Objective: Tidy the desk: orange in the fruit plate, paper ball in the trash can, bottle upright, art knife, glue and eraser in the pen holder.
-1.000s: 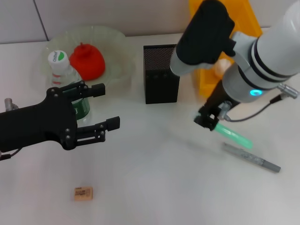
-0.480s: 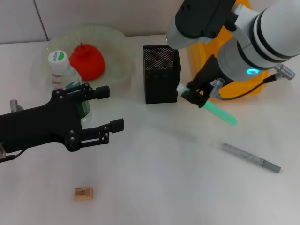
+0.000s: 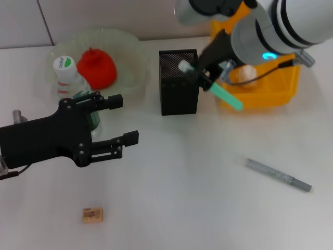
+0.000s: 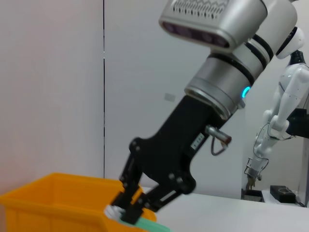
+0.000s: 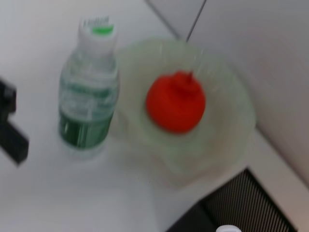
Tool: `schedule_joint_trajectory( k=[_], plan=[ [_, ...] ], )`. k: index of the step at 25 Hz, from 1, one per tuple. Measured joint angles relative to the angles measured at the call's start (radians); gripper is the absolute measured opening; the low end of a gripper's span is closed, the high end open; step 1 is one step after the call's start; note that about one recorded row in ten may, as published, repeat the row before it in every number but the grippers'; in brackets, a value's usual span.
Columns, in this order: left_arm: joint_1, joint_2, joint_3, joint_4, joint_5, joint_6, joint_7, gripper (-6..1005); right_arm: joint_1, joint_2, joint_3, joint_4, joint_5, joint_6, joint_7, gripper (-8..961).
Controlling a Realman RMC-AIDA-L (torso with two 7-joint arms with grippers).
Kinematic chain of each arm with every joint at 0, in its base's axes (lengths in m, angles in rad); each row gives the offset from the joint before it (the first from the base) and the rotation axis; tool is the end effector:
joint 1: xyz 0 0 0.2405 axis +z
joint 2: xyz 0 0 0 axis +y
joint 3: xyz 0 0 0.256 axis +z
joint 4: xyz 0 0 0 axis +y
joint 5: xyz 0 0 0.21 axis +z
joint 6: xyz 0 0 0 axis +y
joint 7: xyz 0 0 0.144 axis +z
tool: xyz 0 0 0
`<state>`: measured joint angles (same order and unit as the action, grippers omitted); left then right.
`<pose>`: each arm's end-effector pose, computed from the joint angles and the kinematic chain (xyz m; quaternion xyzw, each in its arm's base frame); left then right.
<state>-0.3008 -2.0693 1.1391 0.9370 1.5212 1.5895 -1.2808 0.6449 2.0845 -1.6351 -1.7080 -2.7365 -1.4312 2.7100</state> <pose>-0.2221 0.2948 0.0104 -0.9374 -0.0692 -0.3193 0.1207 0.0731 0.3574 0.0038 -0.9348 0.1414 -0.1213 0.3025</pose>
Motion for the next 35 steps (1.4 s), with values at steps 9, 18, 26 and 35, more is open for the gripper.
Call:
schedule_joint_trajectory(
  k=[9, 18, 26, 35],
  plan=[
    [-0.005, 0.000, 0.002, -0.013, -0.001, -0.001, 0.004, 786, -0.009, 0.004, -0.011, -0.060, 0.006, 0.132, 0.004, 169],
    [-0.005, -0.001, 0.001, -0.032, -0.031, 0.002, 0.007, 785, -0.042, 0.005, -0.017, -0.077, 0.007, 0.297, -0.002, 169],
    [0.002, -0.002, 0.003, -0.055, -0.062, 0.005, 0.010, 785, -0.117, 0.005, -0.047, -0.069, 0.010, 0.481, -0.029, 168],
    [-0.006, 0.000, -0.003, -0.106, -0.113, 0.009, 0.049, 785, -0.230, 0.005, -0.060, -0.031, 0.228, 0.665, -0.210, 168]
  ],
)
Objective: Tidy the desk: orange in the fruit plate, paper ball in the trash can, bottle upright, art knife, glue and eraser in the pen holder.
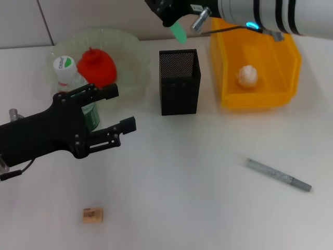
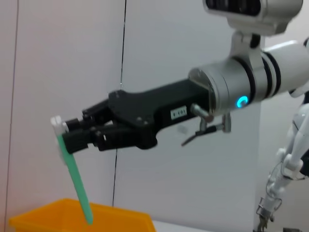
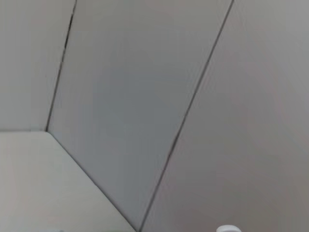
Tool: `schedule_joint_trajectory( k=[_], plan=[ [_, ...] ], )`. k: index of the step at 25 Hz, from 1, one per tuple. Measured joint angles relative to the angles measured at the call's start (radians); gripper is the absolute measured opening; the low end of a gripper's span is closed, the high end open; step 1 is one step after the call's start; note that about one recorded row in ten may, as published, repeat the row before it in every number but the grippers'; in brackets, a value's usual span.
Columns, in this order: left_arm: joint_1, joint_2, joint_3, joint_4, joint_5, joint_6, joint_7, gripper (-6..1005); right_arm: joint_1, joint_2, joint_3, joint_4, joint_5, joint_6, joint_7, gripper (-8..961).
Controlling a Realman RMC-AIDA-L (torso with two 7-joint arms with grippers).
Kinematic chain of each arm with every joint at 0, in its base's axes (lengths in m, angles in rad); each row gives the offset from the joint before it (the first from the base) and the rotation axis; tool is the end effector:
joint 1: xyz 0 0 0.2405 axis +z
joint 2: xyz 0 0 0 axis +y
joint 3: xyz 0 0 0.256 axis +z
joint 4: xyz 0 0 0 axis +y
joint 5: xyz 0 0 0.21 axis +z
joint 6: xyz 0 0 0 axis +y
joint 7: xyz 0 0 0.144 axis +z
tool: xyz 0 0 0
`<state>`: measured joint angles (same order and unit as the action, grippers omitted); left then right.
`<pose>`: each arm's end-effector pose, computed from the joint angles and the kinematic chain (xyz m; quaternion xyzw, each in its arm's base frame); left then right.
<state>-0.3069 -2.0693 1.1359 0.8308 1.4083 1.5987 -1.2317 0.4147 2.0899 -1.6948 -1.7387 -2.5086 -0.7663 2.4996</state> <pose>-0.2257 0.2940 0.0089 -0.9139 -0.0912 -0.3724 0.1336 0.0540 0.3658 0.0146 -0.9074 0.0584 0.1293 0.3956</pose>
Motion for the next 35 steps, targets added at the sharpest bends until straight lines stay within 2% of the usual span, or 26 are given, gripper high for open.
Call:
schedule_joint_trajectory(
  k=[5, 12, 15, 16, 18, 21, 23, 24, 25, 26, 28, 35],
  plan=[
    [-0.007, 0.000, 0.005, -0.010, -0.021, 0.004, 0.002, 785, -0.044, -0.002, 0.007, 0.016, 0.112, 0.039, -0.108, 168],
    [-0.011, -0.001, 0.006, -0.024, -0.022, 0.015, 0.009, 785, -0.077, -0.004, 0.009, 0.058, 0.181, 0.093, -0.147, 168],
    [-0.013, -0.001, 0.006, -0.039, -0.023, 0.020, 0.021, 785, -0.098, -0.006, 0.014, 0.071, 0.327, 0.098, -0.265, 168],
    [-0.014, -0.002, 0.006, -0.043, -0.023, 0.020, 0.023, 785, -0.098, -0.006, 0.014, 0.071, 0.327, 0.098, -0.265, 168],
    [-0.014, -0.002, 0.006, -0.051, -0.024, 0.021, 0.025, 785, -0.123, -0.006, 0.020, 0.073, 0.459, 0.089, -0.392, 169],
    [-0.014, -0.002, 0.005, -0.052, -0.025, 0.022, 0.026, 785, -0.141, -0.007, 0.025, 0.073, 0.533, 0.083, -0.455, 169],
    [-0.014, -0.002, 0.005, -0.053, -0.027, 0.025, 0.026, 785, -0.159, -0.007, 0.056, 0.082, 0.640, 0.053, -0.529, 169],
    [-0.014, -0.002, 0.005, -0.053, -0.027, 0.025, 0.026, 785, -0.159, -0.007, 0.056, 0.082, 0.640, 0.053, -0.529, 169],
    [-0.014, -0.002, 0.005, -0.053, -0.028, 0.027, 0.026, 785, -0.166, -0.007, 0.094, 0.096, 0.728, 0.006, -0.582, 169],
    [-0.014, -0.002, 0.005, -0.053, -0.029, 0.028, 0.026, 785, -0.166, -0.007, 0.094, 0.096, 0.728, 0.006, -0.582, 169],
    [-0.015, -0.002, 0.005, -0.055, -0.029, 0.030, 0.033, 785, -0.179, -0.007, 0.143, 0.124, 0.858, -0.070, -0.697, 169],
    [-0.021, -0.002, 0.005, -0.064, -0.031, 0.033, 0.045, 785, -0.225, -0.007, 0.223, 0.177, 1.057, -0.222, -0.948, 168]
  ],
)
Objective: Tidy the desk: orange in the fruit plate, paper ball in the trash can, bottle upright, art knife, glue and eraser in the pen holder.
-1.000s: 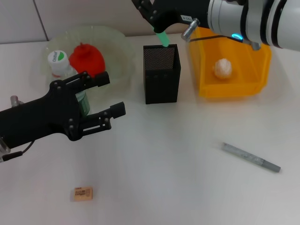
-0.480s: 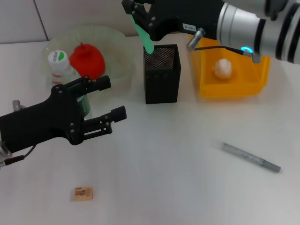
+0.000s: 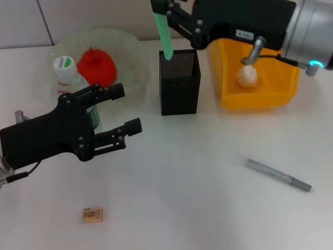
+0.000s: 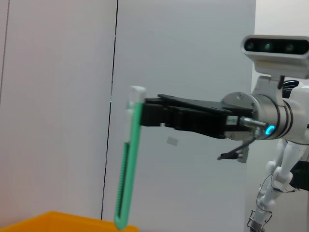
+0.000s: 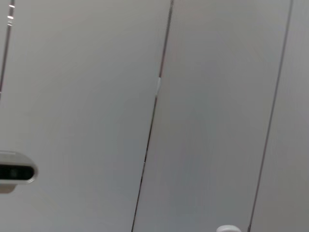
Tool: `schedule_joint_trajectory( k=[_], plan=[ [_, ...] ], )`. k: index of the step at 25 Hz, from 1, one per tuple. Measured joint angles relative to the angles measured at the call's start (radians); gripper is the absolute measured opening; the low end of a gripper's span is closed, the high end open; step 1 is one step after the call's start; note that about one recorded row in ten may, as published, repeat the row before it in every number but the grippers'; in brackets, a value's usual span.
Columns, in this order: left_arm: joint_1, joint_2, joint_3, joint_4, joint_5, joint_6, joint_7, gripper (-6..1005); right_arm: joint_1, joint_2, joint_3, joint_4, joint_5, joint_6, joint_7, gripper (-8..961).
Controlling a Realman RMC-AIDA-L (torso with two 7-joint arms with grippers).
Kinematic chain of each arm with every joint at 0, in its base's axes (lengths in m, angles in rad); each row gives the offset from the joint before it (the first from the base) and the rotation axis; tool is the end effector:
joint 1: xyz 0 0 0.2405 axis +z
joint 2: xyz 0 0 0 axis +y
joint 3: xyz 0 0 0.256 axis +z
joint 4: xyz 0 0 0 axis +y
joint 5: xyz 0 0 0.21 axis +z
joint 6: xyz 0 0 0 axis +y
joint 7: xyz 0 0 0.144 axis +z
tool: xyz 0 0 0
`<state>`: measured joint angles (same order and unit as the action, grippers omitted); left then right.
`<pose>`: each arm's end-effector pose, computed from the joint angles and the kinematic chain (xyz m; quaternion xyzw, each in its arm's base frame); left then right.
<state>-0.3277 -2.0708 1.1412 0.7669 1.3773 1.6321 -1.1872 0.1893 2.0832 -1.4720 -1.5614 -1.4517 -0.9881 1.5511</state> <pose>-0.2235 0.2912 0.0033 -0.9075 -0.0851 -0.3931 0.1214 0.1094 0.3261 0.0420 -0.9015 0.0088 0.3191 0.2922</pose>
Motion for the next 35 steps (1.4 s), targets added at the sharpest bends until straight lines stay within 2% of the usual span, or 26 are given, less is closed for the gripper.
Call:
schedule_joint_trajectory(
  k=[4, 10, 20, 35],
  plan=[
    [0.002, 0.000, 0.000, 0.000, 0.000, 0.001, 0.002, 785, -0.014, 0.002, 0.014, 0.014, 0.020, -0.041, -0.070, 168],
    [0.008, 0.001, -0.001, 0.000, 0.000, 0.003, 0.009, 786, -0.026, 0.003, 0.028, 0.083, 0.138, -0.042, -0.189, 169],
    [0.010, -0.001, -0.001, -0.005, 0.000, 0.003, 0.009, 786, 0.048, 0.004, 0.096, 0.234, 0.215, -0.013, -0.217, 168],
    [0.002, -0.002, 0.004, -0.026, -0.015, 0.006, 0.006, 786, 0.181, 0.004, 0.108, 0.437, 0.239, 0.068, -0.279, 168]
  ],
)
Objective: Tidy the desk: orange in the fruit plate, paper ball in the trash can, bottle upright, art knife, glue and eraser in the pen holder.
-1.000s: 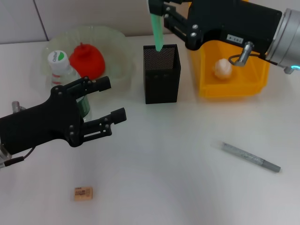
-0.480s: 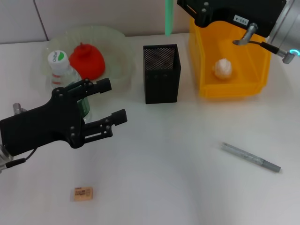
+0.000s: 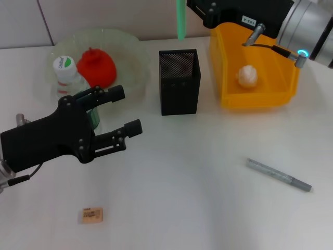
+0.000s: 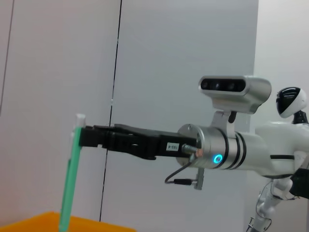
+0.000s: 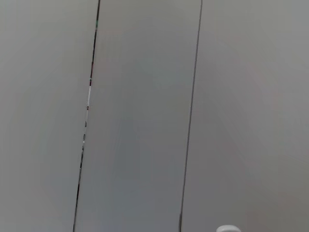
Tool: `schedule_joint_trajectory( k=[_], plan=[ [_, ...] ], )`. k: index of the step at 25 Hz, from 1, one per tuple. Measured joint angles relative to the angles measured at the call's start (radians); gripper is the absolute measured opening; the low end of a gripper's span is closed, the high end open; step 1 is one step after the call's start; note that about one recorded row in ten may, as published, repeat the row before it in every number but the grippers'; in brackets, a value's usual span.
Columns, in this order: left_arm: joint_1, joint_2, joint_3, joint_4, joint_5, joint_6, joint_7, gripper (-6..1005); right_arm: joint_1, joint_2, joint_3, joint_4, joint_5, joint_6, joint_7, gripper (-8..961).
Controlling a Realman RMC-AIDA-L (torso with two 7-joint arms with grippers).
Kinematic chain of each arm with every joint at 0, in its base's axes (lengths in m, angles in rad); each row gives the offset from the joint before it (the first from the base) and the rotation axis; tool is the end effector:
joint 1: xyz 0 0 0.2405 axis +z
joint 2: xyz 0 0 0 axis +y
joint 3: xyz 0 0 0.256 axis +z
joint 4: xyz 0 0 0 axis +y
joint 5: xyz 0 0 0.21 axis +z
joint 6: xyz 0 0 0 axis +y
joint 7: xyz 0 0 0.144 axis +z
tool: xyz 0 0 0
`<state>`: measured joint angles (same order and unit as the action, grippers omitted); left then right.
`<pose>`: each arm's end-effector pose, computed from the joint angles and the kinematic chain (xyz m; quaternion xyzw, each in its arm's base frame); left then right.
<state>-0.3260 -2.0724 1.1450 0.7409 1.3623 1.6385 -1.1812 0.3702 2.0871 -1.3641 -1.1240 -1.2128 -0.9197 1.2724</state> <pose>-0.2255 0.2886 0.0007 -0.9033 -0.0942 -0.4012 0.1191 0.1519 0.3822 0.0282 -0.8688 0.0726 0.3485 0.3442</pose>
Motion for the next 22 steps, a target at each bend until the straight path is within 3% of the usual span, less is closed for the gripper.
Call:
schedule_joint_trajectory(
  k=[8, 22],
  plan=[
    [0.007, 0.001, 0.001, -0.021, -0.026, 0.010, 0.017, 786, 0.049, 0.000, 0.000, 0.098, 0.002, 0.042, -0.018, 169],
    [-0.001, 0.003, 0.001, -0.023, -0.026, 0.012, 0.017, 786, 0.067, 0.001, 0.000, 0.181, 0.003, 0.046, -0.028, 168]
  ],
)
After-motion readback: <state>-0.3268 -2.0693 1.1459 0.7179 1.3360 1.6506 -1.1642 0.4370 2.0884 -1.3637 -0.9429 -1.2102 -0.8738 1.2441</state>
